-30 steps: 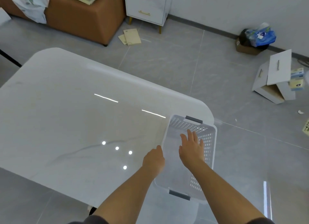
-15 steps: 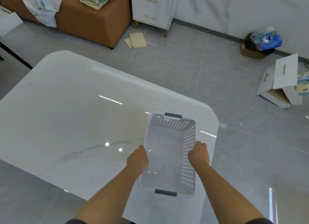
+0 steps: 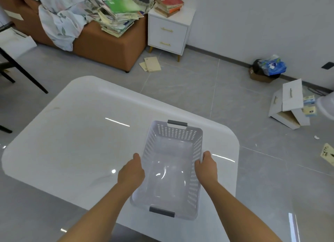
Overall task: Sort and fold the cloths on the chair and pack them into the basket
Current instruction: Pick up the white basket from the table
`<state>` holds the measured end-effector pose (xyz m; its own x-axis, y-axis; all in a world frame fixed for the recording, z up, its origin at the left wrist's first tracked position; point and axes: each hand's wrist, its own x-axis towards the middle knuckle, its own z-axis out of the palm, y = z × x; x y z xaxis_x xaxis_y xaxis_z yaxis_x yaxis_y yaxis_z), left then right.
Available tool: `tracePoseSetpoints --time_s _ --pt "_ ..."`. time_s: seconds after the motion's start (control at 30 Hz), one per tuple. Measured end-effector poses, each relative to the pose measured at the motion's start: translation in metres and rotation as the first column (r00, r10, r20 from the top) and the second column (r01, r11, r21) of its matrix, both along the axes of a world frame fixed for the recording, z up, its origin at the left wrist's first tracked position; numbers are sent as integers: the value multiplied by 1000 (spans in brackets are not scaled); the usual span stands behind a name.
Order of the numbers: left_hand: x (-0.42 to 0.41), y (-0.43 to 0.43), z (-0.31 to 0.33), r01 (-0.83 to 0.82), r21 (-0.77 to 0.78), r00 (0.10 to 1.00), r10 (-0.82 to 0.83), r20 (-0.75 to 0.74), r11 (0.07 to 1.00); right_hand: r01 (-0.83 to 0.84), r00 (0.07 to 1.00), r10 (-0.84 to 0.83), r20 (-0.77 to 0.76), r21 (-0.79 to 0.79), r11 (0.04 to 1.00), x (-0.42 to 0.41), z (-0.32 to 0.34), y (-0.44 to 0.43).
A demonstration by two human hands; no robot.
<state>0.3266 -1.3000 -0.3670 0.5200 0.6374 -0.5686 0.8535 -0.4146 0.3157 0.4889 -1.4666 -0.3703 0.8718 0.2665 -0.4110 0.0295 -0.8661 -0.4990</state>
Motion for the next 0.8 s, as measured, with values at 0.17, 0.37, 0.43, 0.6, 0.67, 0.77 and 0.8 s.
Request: tracePoseSetpoints --time_s 0.17,0.37,0.43,0.6,0.67,0.77,0.8 --pt "-65 62 32 13 13 999 -13 48 1000 32 999 -32 18 44 999 -67 27 56" --pt "-146 152 62 17 59 998 -20 65 998 58 998 -58 -6 101 993 -148 43 143" --pt "-163 179 66 -6 66 998 1 70 998 45 999 -46 0 109 993 -163 48 170" --pt "-181 242 71 -35 55 997 31 77 998 15 1000 -16 11 94 995 -176 51 241" --pt "-187 270 71 -56 53 995 52 83 997 -11 1000 10 13 90 996 -179 51 272" --pt "-197 317 72 -79 55 995 75 69 995 -42 999 41 9 79 996 -183 52 323" --pt "-202 333 73 -89 57 994 85 66 994 -58 998 57 7 73 996 -185 53 341"
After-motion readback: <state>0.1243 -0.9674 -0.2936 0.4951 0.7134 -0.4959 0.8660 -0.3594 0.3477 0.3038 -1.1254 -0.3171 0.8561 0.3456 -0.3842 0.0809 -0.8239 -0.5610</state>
